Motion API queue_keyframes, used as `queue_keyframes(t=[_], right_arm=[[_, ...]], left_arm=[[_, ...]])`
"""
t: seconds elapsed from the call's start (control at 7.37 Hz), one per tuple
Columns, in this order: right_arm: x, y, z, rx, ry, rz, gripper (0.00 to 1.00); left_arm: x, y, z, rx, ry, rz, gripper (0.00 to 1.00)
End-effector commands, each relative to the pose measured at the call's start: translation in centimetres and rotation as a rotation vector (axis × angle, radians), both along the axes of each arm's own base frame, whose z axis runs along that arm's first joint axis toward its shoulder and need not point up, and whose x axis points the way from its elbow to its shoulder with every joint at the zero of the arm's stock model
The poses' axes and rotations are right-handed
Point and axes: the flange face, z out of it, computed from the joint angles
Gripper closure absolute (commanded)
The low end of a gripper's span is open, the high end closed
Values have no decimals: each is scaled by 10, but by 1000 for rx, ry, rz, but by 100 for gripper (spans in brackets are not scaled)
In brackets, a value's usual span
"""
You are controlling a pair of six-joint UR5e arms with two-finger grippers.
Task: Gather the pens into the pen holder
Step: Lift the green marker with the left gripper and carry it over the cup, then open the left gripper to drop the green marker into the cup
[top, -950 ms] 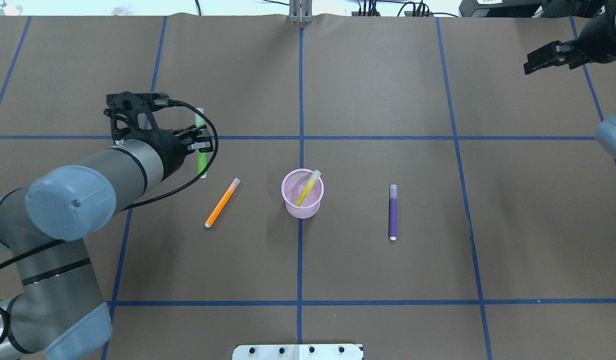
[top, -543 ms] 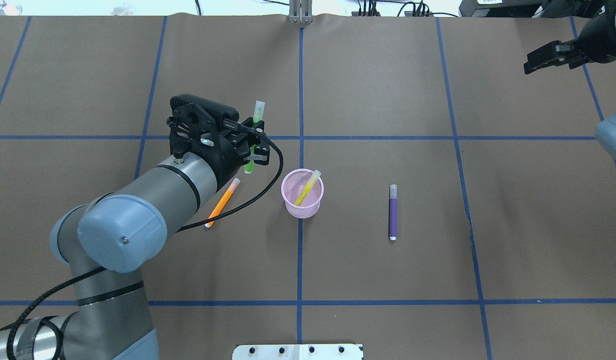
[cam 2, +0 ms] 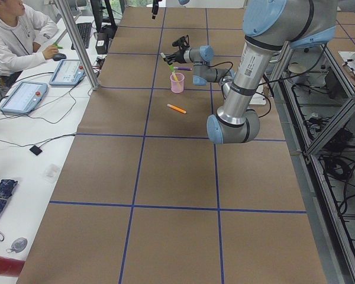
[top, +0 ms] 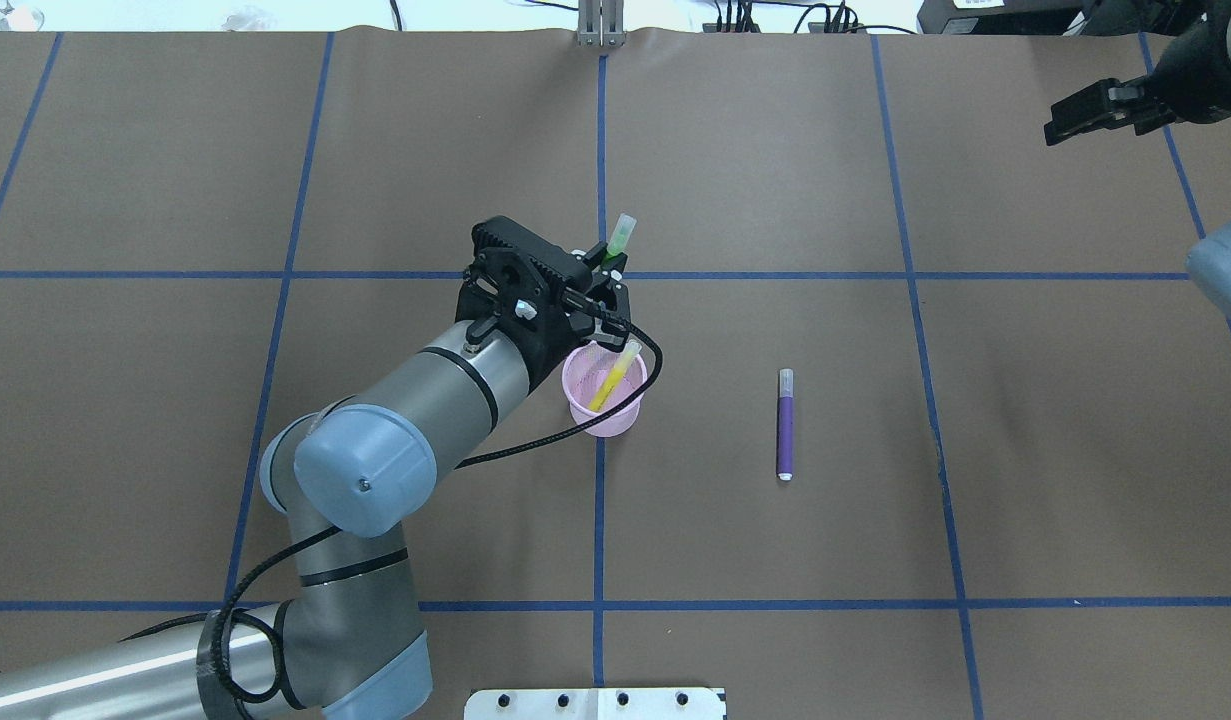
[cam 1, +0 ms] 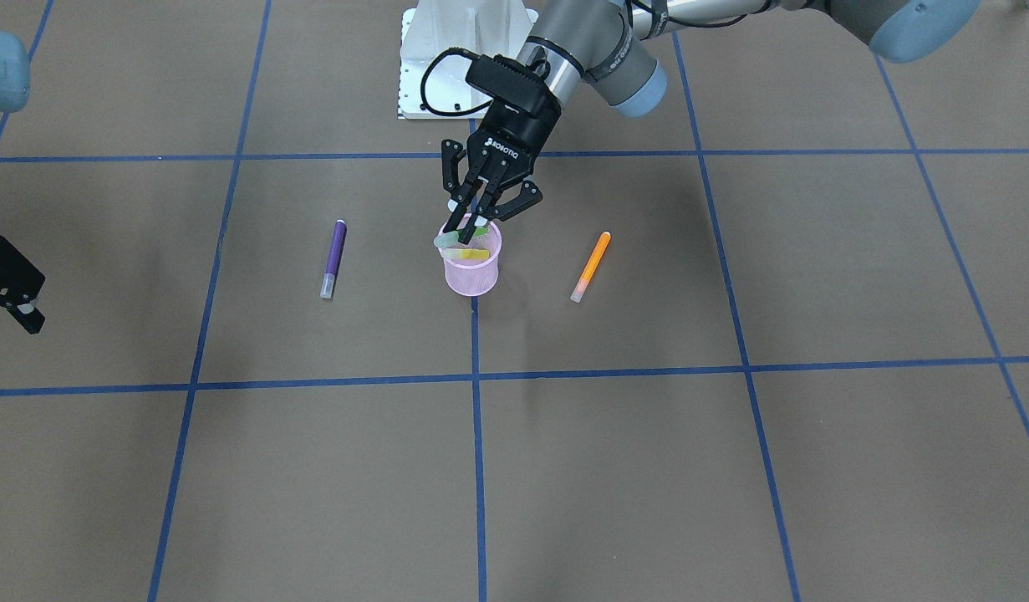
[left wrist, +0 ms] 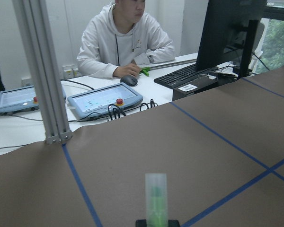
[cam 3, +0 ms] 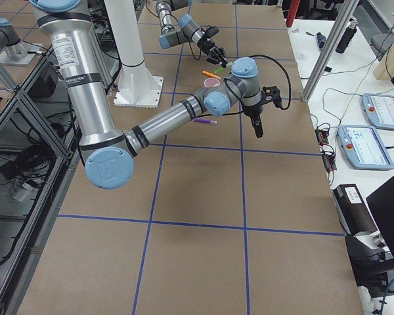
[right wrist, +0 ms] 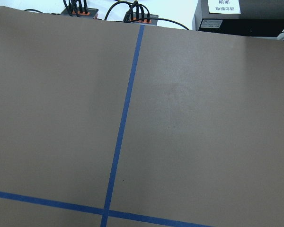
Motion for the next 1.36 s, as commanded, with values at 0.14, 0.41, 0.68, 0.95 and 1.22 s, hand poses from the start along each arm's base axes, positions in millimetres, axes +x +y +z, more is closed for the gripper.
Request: queue_keyframes(t=[0.14, 0.41, 0.68, 0.95, 1.22], right_arm=[[0, 0, 1, -2, 0, 2, 0], [0, 0, 1, -4, 0, 2, 0], [0, 0, 2, -5, 1, 2, 0], [-1, 0, 2, -4, 1, -1, 0], [-1, -1, -3, -9, -9, 10, 0]], left_arm=[[23, 30, 7, 55, -14, 41, 100], [24, 31, 8, 54, -14, 46, 79], [25, 31, 9, 54, -16, 53, 59], [24, 30, 8, 55, -13, 52, 49], [18, 32, -3, 62, 11, 54, 22]])
